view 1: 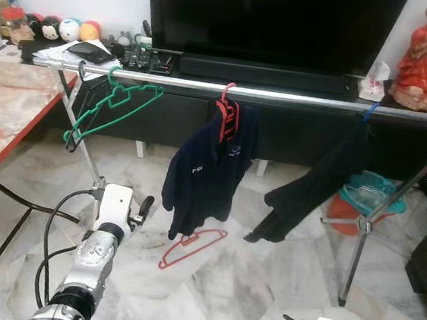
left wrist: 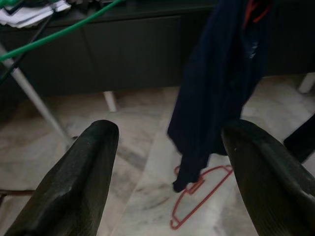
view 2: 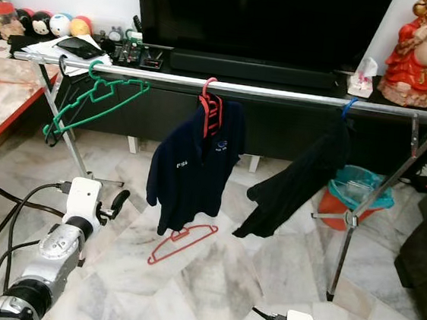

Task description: Hang hanger

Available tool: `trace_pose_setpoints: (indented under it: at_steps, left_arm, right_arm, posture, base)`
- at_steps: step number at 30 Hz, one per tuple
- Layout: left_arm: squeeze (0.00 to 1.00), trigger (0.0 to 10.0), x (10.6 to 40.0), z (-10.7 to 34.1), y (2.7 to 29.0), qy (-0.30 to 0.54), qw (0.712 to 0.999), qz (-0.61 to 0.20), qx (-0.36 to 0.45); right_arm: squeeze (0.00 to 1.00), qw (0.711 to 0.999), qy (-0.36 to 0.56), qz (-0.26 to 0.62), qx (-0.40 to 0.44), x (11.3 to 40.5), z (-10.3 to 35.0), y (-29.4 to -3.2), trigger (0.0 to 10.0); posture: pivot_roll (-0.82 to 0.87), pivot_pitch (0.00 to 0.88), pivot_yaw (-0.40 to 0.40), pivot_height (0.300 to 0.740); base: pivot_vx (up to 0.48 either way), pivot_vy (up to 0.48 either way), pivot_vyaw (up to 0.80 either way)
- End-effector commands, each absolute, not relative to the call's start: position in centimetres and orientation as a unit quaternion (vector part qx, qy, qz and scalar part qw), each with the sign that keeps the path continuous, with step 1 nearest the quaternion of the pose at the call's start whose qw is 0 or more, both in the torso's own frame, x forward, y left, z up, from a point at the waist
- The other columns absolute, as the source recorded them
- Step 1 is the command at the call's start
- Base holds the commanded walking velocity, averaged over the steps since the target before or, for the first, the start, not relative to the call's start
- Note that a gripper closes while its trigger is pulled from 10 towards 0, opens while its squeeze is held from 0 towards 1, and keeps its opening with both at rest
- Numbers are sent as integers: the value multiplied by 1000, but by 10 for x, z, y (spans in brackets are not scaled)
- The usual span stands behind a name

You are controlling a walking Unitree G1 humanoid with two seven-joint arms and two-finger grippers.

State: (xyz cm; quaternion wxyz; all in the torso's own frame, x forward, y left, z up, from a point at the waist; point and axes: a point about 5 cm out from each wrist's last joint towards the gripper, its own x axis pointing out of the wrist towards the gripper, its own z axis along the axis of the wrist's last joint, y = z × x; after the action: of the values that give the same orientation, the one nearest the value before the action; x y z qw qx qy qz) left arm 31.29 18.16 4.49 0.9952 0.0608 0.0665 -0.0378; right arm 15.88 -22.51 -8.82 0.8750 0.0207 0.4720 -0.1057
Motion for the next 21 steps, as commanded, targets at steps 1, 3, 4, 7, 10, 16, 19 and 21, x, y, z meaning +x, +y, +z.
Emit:
trace_pose_setpoints:
  at_steps: [1,3,4,7,10,16,19,21]
  left_arm:
    - [0,10000,308,40,179,68,995,-42,52]
    - [0,10000,312,48,176,49,996,-48,53]
    - [0,10000,314,51,175,42,996,-51,54]
    - [0,10000,316,59,171,23,997,-58,48]
    - [0,10000,315,63,168,10,997,-65,44]
    - [0,10000,312,62,167,11,997,-65,42]
    - [0,10000,310,65,170,4,997,-65,44]
    - [0,10000,308,69,172,-1,996,-73,49]
  right_arm:
    - [0,876,467,-115,23,162,-86,-229,10000]
    - [0,879,461,-119,25,166,-84,-230,10000]
    - [0,880,457,-122,28,169,-83,-230,10000]
    - [0,884,447,-135,39,175,-80,-231,10000]
    - [0,886,441,-140,40,179,-78,-232,10000]
    - [0,889,430,-153,46,187,-73,-237,10000]
    - [0,890,427,-153,43,190,-71,-237,10000]
    - [0,892,426,-148,33,192,-70,-237,10000]
  posture:
    - [-135,0,-35,740]
    - [-136,0,-33,740]
    - [-142,0,-25,740]
    - [-157,0,-13,740]
    - [-172,0,-7,740]
    - [-176,0,-18,740]
    - [-170,0,-12,740]
    - [-187,0,10,740]
  base:
    - [0,0,0]
    - [0,0,0]
    - [0,0,0]
    - [0,0,0]
    - [0,0,0]
    - [0,0,0]
    - [0,0,0]
    - [0,0,0]
